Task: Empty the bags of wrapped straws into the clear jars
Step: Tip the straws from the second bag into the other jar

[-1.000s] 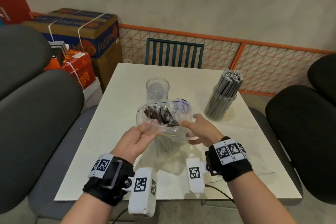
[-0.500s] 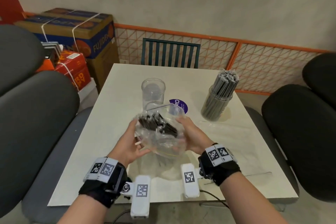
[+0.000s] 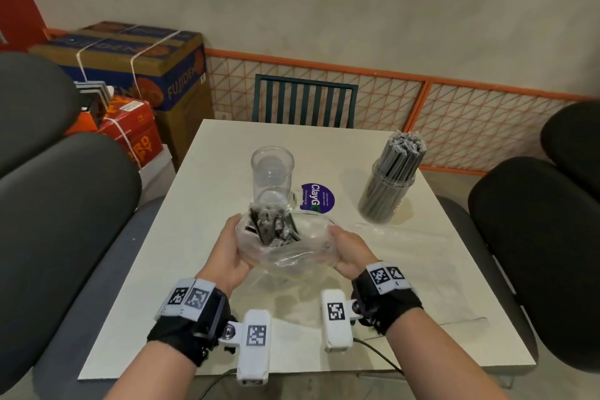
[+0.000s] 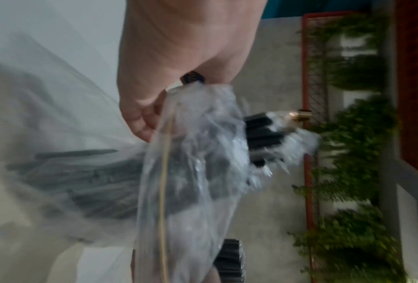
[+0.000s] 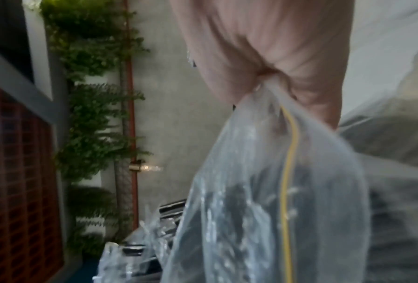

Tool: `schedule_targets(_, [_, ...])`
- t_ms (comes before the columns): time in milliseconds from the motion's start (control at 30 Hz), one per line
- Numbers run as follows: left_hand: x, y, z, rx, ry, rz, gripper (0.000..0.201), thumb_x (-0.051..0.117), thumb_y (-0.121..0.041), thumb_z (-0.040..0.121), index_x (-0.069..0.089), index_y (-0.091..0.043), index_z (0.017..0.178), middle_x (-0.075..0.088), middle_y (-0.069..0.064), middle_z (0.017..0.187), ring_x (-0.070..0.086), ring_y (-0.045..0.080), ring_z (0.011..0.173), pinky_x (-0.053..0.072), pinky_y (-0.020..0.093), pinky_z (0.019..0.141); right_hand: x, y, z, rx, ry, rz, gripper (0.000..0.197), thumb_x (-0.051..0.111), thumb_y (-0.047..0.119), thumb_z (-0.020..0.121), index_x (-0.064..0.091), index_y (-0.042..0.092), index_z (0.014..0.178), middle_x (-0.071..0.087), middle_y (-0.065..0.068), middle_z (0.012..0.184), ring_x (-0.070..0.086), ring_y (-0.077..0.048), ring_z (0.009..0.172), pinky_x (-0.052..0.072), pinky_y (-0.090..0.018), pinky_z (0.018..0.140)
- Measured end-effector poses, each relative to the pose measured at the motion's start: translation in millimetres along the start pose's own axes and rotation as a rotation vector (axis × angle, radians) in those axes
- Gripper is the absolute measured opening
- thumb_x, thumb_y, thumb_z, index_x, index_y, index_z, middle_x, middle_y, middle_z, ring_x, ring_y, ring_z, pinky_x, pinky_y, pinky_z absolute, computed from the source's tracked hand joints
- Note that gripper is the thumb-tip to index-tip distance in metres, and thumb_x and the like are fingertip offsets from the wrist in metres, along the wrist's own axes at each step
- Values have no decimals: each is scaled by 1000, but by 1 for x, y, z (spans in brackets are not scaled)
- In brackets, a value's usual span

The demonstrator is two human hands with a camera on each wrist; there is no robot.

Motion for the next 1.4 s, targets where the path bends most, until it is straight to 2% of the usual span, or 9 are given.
schedule_targets(133, [-10, 6, -7, -7, -88, 166, 24, 42, -24, 96, 58, -12, 83, 62, 11, 85, 57, 24, 74, 50, 37, 67, 23, 19, -10, -208, 204, -334, 53, 63, 19, 88, 37, 26, 134, 54, -20, 122, 56, -28, 98, 49, -34, 77])
schedule_targets(400, [-19, 19, -3, -137, -127, -50, 33, 27, -4, 98, 51, -3, 75, 60, 15, 59, 59, 25, 45, 49, 33, 42, 58, 61, -42, -983, -40, -1202, 38, 51, 2, 89, 60, 16, 124, 61, -6, 112, 56, -24, 99, 45, -30, 81])
schedule_targets(567, [-7, 21, -10, -76, -112, -31, 26, 30, -8, 99, 55, -5, 94, 63, 14, 48, 62, 21, 39, 54, 38, 58, 34, 26, 11, -398, 35, -772, 32, 38, 3, 94, 53, 23, 74, 50, 7, 74, 46, -8, 67, 38, -16, 63])
schedule_targets(700, [-2, 12, -14, -1, -47, 69, 38, 43, -32, 96, 53, -6, 120, 63, 15, 106, 60, 28, 86, 52, 38, 64, 33, 8, 21, -132, 132, -375, 29, 38, 5, 93, 55, 20, 74, 56, 0, 75, 52, -11, 64, 52, -32, 69])
schedule_targets(800, [-22, 17, -22, -39, -144, 321, 26, 47, -35, 95, 51, -13, 108, 52, 8, 95, 53, 25, 78, 53, 37, 53, 51, 0, 7, 62, 317, 119, 21, 36, 6, 90, 56, 4, 84, 57, -9, 68, 49, -17, 48, 46, -25, 43])
schedule_targets(900, [-12, 25, -29, -102, -57, 138, 28, 32, -14, 101, 49, -5, 121, 56, 16, 86, 63, 29, 64, 54, 37, 39, 50, -2, 9, -45, 313, -268, 12, 48, 12, 91, 58, 6, 94, 63, -8, 81, 56, -18, 63, 46, -29, 60])
schedule_targets(1100, [5, 33, -34, -96, -11, -304, 42, 19, 7, 97, 33, 12, 137, 34, 33, 142, 36, 41, 132, 34, 35, 107, 11, 4, 28, -118, 56, -526, 20, 40, 10, 96, 60, 11, 97, 56, -6, 91, 54, -18, 77, 50, -35, 74])
schedule_targets(1233, [9, 39, -35, -104, -24, -241, 34, 37, -20, 93, 61, 5, 92, 69, 30, 86, 66, 41, 83, 54, 46, 75, 22, -12, 25, 60, 199, -245, 34, 47, 10, 91, 58, 5, 123, 64, -21, 107, 65, -38, 94, 54, -50, 82])
schedule_targets(1400, [12, 31, -32, -66, 1, -34, 32, 35, -22, 100, 63, -7, 96, 73, 19, 81, 63, 33, 64, 53, 32, 39, 32, -20, 9, 175, 299, -227, 44, 58, 47, 86, 57, 21, 122, 58, -13, 130, 67, -35, 98, 58, -52, 72])
Point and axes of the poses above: each hand's wrist, its own z-axis towards the middle knuckle, its own x-axis out of the palm, y = z × x, the point moved 10 cm from there along z, towards the middle knuckle
